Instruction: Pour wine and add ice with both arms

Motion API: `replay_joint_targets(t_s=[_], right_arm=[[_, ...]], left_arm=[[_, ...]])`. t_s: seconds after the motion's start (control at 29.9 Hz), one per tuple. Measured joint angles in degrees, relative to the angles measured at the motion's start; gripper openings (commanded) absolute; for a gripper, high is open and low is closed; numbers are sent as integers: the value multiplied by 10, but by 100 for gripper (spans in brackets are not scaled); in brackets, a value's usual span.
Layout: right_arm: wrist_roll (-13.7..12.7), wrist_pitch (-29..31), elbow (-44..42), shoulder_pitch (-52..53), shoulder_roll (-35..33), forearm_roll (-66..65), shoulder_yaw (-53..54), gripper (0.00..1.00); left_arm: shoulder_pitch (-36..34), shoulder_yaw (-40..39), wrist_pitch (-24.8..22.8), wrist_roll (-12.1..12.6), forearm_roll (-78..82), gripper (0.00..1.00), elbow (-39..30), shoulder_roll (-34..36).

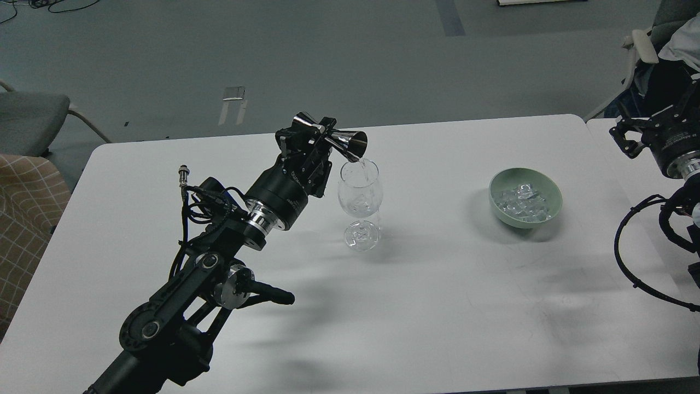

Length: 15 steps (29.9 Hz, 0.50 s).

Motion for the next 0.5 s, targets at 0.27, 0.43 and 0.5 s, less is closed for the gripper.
replay_joint_targets(t_s=[0.27,0.43,0.5], right_arm=[[0,0,6,-2,-4,0,0,100],[0,0,6,-3,-4,1,1,100],[0,0,7,-3,-4,1,1,100]], left_arm=[[-6,-1,0,-1,1,2,12,0],[-12,-1,0,-1,1,2,18,0],[-13,-1,0,-1,6,3,18,2]])
